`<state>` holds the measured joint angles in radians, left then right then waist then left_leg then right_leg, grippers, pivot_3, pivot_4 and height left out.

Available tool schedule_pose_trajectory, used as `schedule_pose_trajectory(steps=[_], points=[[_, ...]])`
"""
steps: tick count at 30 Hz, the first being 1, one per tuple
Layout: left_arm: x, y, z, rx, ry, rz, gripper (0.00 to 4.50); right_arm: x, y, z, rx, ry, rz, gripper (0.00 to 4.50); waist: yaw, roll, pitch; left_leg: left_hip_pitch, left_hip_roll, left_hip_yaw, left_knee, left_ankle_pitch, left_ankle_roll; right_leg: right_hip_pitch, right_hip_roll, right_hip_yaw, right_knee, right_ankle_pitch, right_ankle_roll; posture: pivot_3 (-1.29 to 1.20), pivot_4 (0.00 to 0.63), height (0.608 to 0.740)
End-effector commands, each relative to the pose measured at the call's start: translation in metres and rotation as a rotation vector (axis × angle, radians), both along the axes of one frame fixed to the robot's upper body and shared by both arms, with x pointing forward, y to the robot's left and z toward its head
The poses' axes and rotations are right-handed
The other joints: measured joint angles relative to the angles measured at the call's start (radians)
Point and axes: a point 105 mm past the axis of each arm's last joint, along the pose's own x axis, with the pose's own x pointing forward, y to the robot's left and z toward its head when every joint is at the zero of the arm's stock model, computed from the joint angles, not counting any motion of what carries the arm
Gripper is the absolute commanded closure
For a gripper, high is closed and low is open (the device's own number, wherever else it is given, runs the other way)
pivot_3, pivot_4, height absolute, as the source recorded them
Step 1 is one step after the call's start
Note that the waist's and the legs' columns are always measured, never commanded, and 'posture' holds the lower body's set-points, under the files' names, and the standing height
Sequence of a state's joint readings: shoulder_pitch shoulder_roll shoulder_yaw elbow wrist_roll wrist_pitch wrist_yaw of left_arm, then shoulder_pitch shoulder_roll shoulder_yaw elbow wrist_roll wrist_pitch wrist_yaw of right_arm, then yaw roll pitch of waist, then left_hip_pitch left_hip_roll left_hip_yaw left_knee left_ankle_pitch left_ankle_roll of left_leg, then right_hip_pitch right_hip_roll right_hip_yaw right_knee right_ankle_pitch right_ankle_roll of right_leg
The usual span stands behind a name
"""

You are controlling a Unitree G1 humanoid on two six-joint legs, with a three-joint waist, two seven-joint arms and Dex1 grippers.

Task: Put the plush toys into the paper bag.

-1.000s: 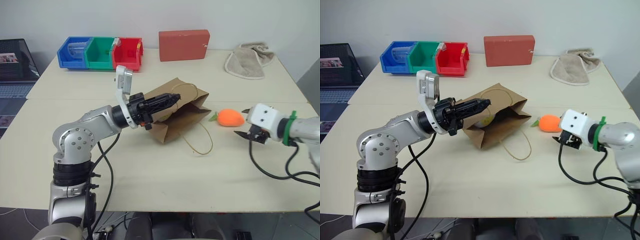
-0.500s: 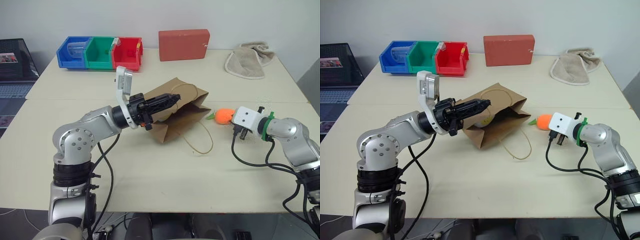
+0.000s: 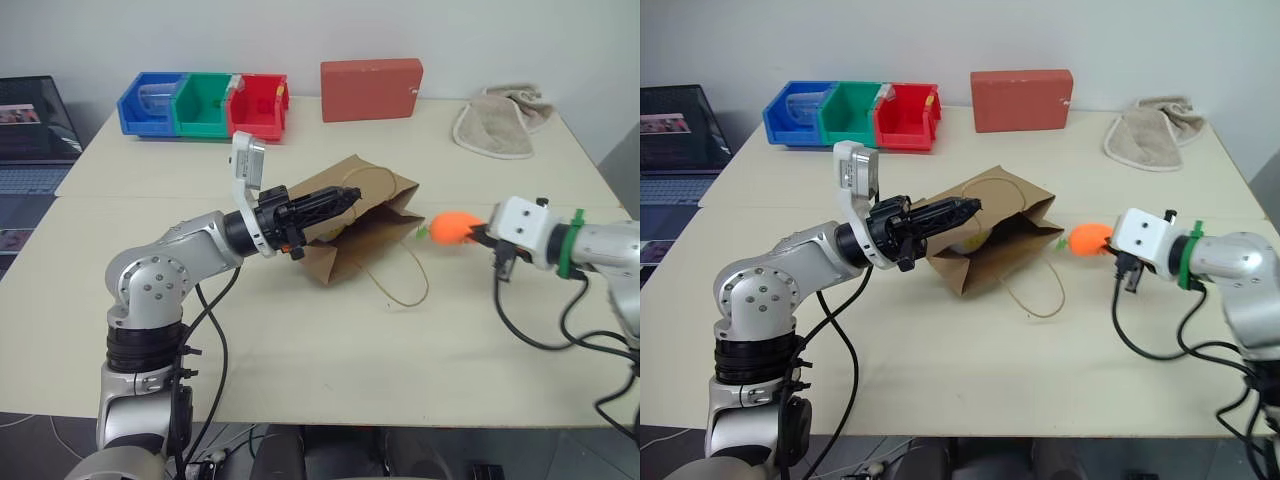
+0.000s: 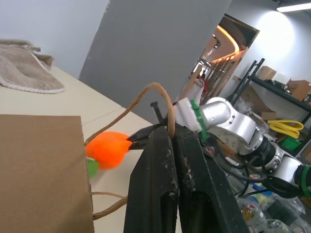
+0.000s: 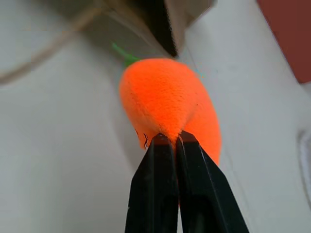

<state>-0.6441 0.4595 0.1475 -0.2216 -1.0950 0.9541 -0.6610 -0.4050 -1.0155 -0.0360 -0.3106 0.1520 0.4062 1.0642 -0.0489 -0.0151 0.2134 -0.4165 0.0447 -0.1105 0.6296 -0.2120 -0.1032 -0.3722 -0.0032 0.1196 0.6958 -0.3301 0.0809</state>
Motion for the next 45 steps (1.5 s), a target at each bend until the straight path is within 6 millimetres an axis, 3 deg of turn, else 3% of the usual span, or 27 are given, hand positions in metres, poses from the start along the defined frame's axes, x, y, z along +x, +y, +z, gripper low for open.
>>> schedule_pose_trajectory(steps=[1,7,10,14,20,22,25,30,34,39,42,45], points=[[-0.003,0.001,0.014,-0.013,-0.053,-0.012,4.5,-0.029,0.031,0.03,0.072,-0.006,0.142,4.48,-0.002,0.0,0.0,0.0,0.0,0.0,0.0,0.0,0.0,0.0,0.0,0.0,0.0,0.0,0.0,0.0,0.15,0.74],[-0.005,-0.001,0.02,-0.018,-0.056,-0.04,4.5,-0.01,0.073,0.032,0.146,-0.082,0.171,4.48,-0.009,-0.001,0.0,0.001,0.0,0.001,0.001,0.001,0.0,0.0,0.0,0.001,0.0,0.0,0.0,0.0,0.15,0.74],[-0.005,-0.001,0.02,-0.011,-0.057,-0.045,4.5,0.003,0.092,0.022,0.124,-0.097,0.189,4.48,-0.008,-0.001,0.0,0.001,0.0,0.0,0.001,0.001,0.0,0.0,0.0,0.0,0.001,0.0,0.0,0.0,0.15,0.74],[-0.007,-0.002,0.021,-0.013,-0.062,-0.048,4.5,0.021,0.106,0.007,0.082,-0.134,0.177,4.48,-0.002,-0.001,0.0,0.0,0.0,0.0,0.0,0.001,0.0,-0.001,0.0,-0.001,0.001,0.0,0.0,0.0,0.15,0.74],[-0.009,-0.002,0.02,-0.017,-0.061,-0.047,4.5,0.047,0.123,0.0,0.049,-0.202,0.129,4.48,-0.006,-0.001,0.0,-0.001,0.0,0.0,-0.001,0.002,-0.002,-0.002,0.0,-0.001,0.001,0.0,0.0,0.0,0.15,0.74],[-0.008,-0.002,0.02,-0.018,-0.06,-0.044,4.5,0.051,0.125,0.006,0.091,-0.219,0.103,4.48,-0.005,-0.001,0.0,-0.001,0.0,-0.001,-0.001,0.002,-0.002,-0.002,0.0,-0.001,0.001,0.0,0.0,0.0,0.15,0.74],[-0.008,-0.001,0.019,-0.018,-0.058,-0.037,4.5,0.049,0.127,0.01,0.138,-0.204,0.1,3.87,-0.005,-0.001,0.0,-0.001,0.0,-0.001,0.0,0.002,-0.002,-0.002,0.0,-0.001,0.001,0.0,0.0,0.0,0.15,0.74],[-0.005,-0.001,0.019,-0.022,-0.056,-0.024,4.5,0.039,0.121,0.022,0.176,-0.189,0.122,2.15,-0.005,-0.001,0.0,-0.001,0.0,-0.001,0.0,0.002,-0.002,-0.002,0.0,-0.001,0.001,0.0,0.0,0.0,0.15,0.74],[-0.003,-0.003,0.018,-0.027,-0.055,-0.019,4.5,0.014,0.11,0.041,0.232,-0.144,0.185,0.77,-0.002,-0.001,0.0,-0.001,0.0,-0.001,-0.001,0.001,0.0,-0.001,0.0,-0.002,0.0,0.0,0.0,0.0,0.15,0.74],[-0.001,-0.003,0.018,-0.033,-0.058,-0.008,4.5,-0.013,0.092,0.044,0.232,-0.076,0.225,0.77,0.0,-0.001,0.0,-0.001,0.0,-0.001,-0.001,0.001,0.0,-0.001,0.0,-0.002,0.0,0.0,0.0,0.0,0.15,0.74],[-0.002,-0.003,0.018,-0.036,-0.061,-0.004,4.5,-0.032,0.067,0.037,0.305,0.041,0.165,0.77,0.002,-0.001,0.0,0.0,0.0,-0.001,0.0,0.001,0.0,0.0,0.0,-0.002,0.0,0.0,0.0,0.0,0.15,0.74],[-0.002,-0.002,0.018,-0.038,-0.065,0.001,4.5,-0.028,0.044,0.021,0.341,0.089,0.017,0.77,0.007,-0.001,0.0,-0.001,0.0,-0.001,0.0,0.001,0.0,0.0,0.0,-0.001,0.0,0.0,0.0,0.0,0.15,0.74]])
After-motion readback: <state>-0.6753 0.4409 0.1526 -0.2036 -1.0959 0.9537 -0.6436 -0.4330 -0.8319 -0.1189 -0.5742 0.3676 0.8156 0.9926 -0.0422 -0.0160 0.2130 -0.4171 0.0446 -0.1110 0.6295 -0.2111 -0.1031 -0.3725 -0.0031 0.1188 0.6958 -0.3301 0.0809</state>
